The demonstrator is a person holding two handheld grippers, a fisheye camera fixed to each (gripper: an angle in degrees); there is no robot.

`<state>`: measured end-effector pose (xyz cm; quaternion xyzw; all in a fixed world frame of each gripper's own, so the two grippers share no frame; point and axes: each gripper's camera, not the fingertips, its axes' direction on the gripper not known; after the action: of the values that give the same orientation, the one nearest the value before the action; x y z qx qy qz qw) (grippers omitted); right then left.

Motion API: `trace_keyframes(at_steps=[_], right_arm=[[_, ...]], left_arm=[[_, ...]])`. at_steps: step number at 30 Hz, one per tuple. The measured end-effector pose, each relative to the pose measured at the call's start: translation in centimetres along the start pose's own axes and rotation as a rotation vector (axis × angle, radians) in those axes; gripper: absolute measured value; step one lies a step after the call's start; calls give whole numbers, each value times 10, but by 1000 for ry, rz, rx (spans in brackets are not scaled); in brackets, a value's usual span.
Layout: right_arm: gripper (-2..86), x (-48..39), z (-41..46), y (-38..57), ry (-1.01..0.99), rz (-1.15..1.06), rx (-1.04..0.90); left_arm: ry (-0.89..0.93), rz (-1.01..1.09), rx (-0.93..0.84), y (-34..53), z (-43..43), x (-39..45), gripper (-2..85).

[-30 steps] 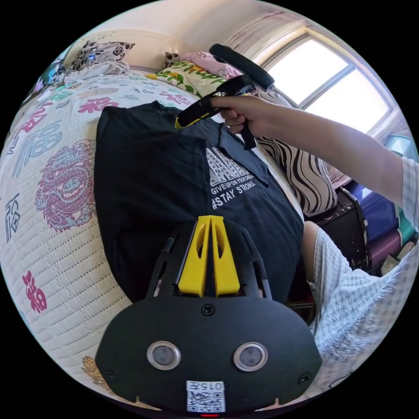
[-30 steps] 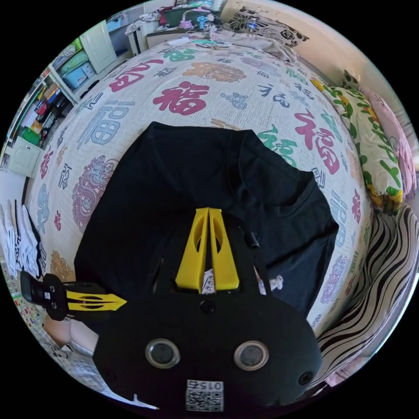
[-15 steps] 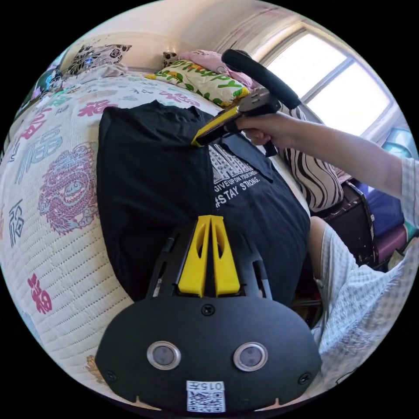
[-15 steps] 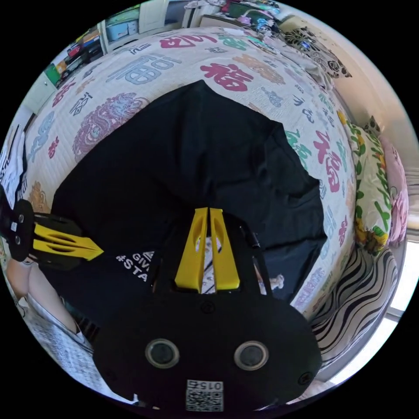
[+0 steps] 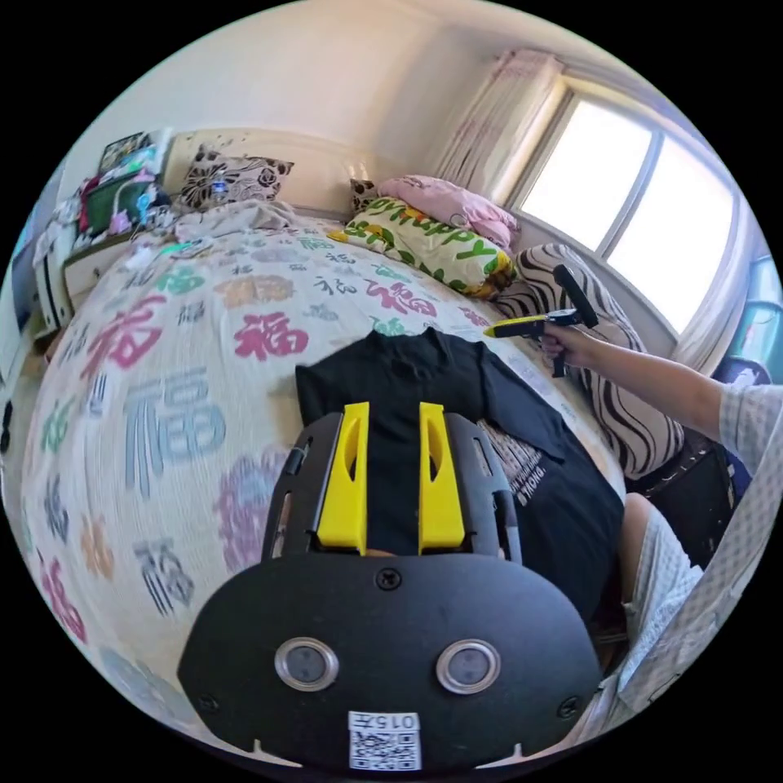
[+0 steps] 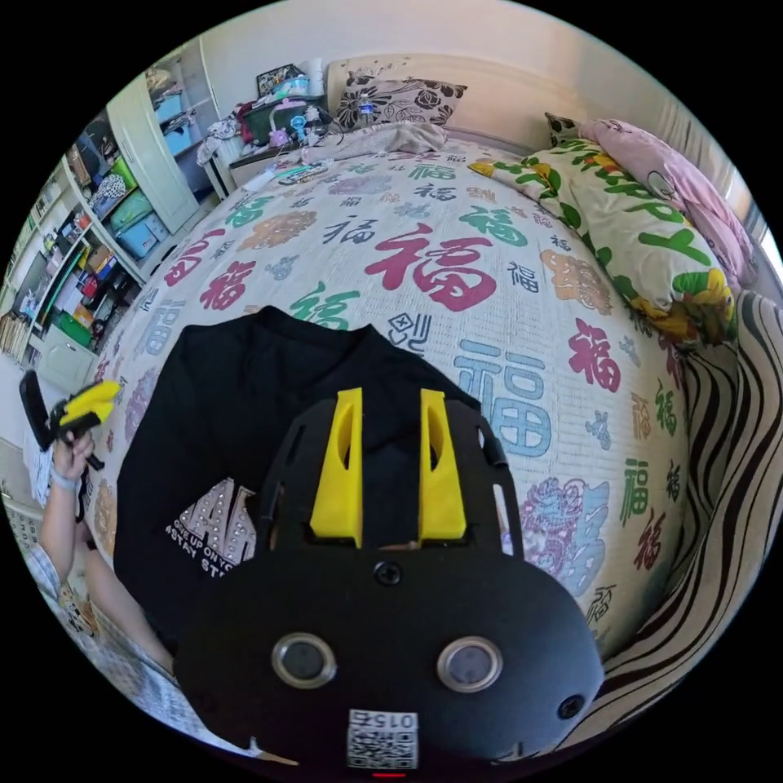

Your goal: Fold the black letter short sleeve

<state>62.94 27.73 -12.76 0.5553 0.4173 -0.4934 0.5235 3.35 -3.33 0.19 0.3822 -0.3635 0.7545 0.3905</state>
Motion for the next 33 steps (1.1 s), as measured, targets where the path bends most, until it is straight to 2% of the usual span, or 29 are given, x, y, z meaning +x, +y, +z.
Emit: trace_keyframes(at_steps=[3, 7, 11, 13, 15, 16, 18, 21, 27, 33], right_arm=[[110, 7, -5, -10, 24, -40, -19], [127, 11, -7, -25, 31, -94, -50], [137, 19, 8, -29, 69, -105, -199], [129, 24, 2, -23, 29, -96, -191], [85, 27, -10, -15, 3, -115, -169], [18, 25, -20, -8, -4, -177, -166], [4, 21, -34, 0, -3, -232, -201], [-4, 11, -65, 16, 41, -266, -186], [-5, 2, -189, 73, -10, -296, -11], [29, -27, -320, 206, -161, -396, 18]], left_arm=[[-24, 73, -94, -88, 56, 4, 93], [-242, 188, -286, -170, 150, 25, 98], [-290, 170, -477, -185, 227, 23, 104], [-284, 158, -512, -179, 243, 20, 100], [-268, 157, -472, -174, 242, 20, 83], [-252, 150, -474, -173, 241, 21, 61], [-218, 160, -524, -177, 240, 25, 28], [-240, 192, -483, -184, 216, 45, 15], [-199, 327, -341, -166, 97, 115, 8], [-134, 459, -300, -49, -34, 229, 7]])
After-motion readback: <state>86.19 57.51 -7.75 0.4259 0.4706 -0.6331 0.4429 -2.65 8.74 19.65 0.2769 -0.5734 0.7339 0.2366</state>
